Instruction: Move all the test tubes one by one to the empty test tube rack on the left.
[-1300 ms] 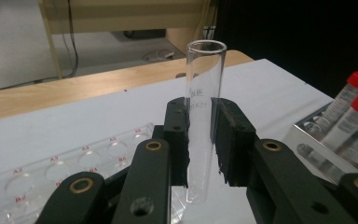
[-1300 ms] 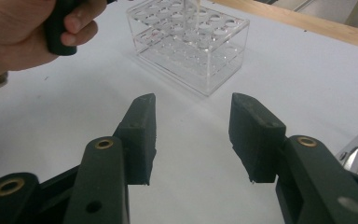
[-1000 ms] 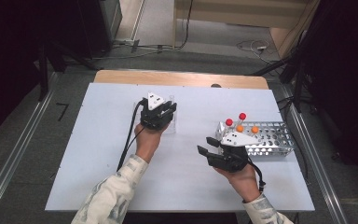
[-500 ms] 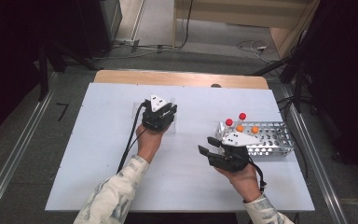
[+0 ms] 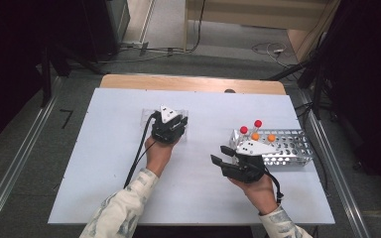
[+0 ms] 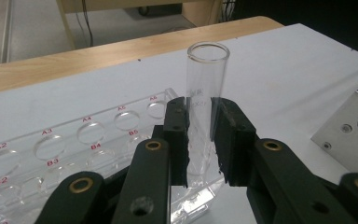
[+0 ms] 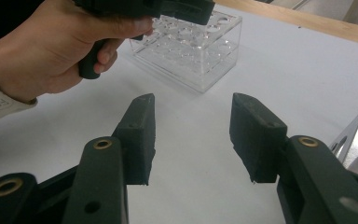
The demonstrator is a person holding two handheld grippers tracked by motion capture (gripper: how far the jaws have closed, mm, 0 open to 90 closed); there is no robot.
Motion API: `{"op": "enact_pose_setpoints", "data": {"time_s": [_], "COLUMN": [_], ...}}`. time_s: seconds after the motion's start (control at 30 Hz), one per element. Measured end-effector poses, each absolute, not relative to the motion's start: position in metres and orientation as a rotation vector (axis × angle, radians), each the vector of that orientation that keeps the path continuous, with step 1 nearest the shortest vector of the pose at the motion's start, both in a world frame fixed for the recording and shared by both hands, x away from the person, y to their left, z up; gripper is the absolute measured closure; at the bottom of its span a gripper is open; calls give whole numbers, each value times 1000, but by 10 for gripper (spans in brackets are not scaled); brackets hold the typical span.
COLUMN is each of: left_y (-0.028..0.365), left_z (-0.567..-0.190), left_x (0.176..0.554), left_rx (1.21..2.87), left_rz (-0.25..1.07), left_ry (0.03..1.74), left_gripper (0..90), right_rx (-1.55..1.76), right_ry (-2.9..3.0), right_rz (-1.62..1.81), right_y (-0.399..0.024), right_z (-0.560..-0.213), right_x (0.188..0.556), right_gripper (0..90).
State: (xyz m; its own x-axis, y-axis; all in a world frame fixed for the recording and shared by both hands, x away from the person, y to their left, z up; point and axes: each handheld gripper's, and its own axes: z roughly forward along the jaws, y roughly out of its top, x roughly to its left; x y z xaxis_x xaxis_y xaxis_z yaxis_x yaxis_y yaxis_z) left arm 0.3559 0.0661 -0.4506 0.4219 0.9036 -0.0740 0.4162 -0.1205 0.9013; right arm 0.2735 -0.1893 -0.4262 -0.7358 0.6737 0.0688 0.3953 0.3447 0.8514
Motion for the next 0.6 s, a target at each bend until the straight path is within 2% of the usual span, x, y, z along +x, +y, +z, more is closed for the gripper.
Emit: {"op": "enact_pose_setpoints", "data": {"time_s": [0.13,0.23,0.37,0.6], "left_y": [66,66,66,71], "left_z": [-455,-456,-454,-446], "left_x": [355,354,352,348], "left_rx": [1728,1738,1727,1698], "left_rz": [637,626,624,601], "left_ry": [1161,1155,1149,1149], "left_gripper": [755,698,686,553], "right_rx": [955,958,956,982], "right_ry": [2323,2323,2319,2266], "right_rz": [1334,1333,1334,1358], "right_y": [-189,-189,-191,-205], "right_z": [-427,-427,-427,-421], "right_x": [274,274,273,270], "right_gripper": [485,482,482,480]}}
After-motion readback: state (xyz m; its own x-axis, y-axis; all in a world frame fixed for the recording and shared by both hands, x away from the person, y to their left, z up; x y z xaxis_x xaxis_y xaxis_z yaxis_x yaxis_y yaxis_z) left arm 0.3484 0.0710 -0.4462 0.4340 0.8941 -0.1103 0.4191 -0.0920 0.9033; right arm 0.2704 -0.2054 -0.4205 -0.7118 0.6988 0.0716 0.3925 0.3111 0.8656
